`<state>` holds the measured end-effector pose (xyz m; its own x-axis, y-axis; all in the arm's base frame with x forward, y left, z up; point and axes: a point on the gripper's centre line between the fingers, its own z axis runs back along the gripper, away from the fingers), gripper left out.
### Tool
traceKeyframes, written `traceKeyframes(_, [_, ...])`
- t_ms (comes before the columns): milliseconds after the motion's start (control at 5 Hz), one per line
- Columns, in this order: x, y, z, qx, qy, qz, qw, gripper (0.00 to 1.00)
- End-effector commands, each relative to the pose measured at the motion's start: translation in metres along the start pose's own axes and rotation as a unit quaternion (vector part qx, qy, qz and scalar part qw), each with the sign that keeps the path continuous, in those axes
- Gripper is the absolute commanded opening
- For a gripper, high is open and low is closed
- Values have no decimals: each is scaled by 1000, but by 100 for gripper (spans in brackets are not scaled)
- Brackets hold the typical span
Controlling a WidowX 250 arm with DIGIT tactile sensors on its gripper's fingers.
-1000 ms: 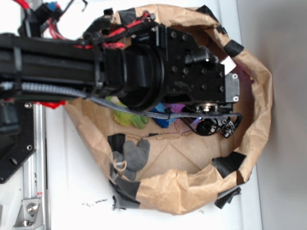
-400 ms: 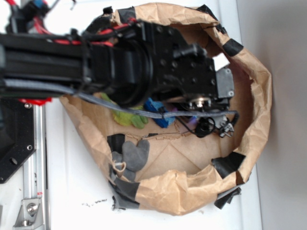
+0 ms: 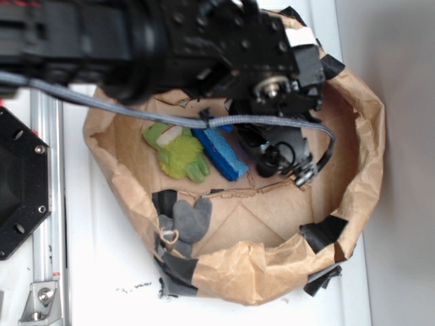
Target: Grab the black box.
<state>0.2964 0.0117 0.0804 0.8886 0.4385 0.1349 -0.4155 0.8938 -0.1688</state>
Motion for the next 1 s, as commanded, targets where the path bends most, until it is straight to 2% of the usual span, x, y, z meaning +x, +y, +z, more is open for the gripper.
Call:
traceKeyframes(0, [0, 11, 91, 18, -62, -126, 990, 0])
traceKeyframes(200, [-7, 2, 93, 14, -16, -127, 992, 0])
traceKeyframes(400, [-9, -11, 90, 14, 4, -129, 992, 0])
traceKeyframes(800, [-2, -22, 84, 19, -7, -120, 993, 0])
